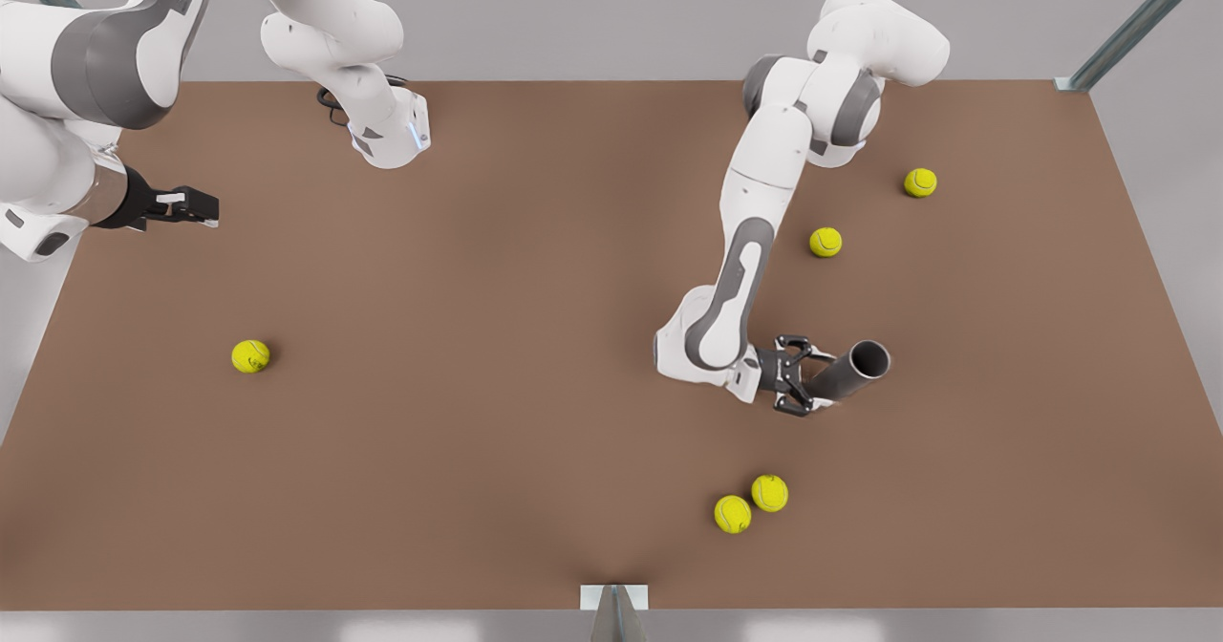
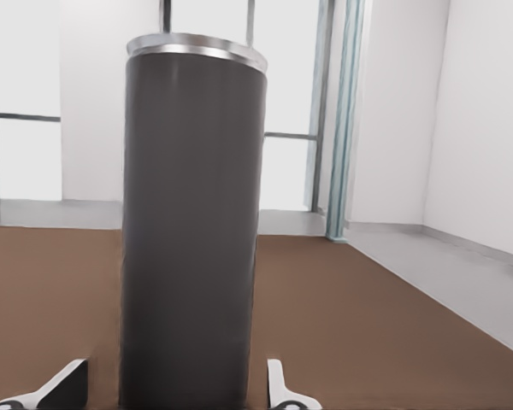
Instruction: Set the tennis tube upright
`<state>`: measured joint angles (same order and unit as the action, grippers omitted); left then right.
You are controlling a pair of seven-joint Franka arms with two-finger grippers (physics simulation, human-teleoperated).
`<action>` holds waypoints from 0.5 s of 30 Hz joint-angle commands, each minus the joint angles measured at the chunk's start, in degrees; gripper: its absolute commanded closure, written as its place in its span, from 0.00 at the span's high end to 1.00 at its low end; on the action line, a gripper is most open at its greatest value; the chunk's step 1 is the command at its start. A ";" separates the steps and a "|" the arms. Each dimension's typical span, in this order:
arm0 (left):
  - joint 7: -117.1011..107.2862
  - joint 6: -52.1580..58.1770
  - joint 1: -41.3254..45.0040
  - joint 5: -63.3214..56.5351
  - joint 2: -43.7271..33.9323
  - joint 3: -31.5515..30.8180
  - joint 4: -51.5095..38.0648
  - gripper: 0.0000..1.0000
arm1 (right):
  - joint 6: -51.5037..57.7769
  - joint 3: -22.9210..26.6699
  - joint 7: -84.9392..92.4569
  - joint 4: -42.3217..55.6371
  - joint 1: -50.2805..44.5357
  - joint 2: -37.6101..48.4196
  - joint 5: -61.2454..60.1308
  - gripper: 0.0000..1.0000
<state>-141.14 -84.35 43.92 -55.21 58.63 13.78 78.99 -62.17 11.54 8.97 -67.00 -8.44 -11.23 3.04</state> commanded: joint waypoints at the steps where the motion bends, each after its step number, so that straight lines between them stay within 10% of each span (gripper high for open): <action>1: -1.33 3.84 0.02 0.80 -0.09 -1.56 -1.11 1.00 | 0.03 0.06 0.00 0.03 0.00 0.07 -0.23 1.00; 7: 31.51 18.69 -0.68 16.09 -2.55 -12.20 -21.33 1.00 | 0.03 0.41 0.26 -0.06 0.18 0.07 -0.67 1.00; 15: 135.95 5.69 -26.52 51.60 -35.24 -12.63 -13.78 1.00 | 0.03 0.41 0.26 0.03 0.35 0.24 -0.67 1.00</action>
<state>-101.50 -76.71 18.66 -13.18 26.74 1.29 63.11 -62.17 11.91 9.10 -67.01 -8.07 -11.14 2.42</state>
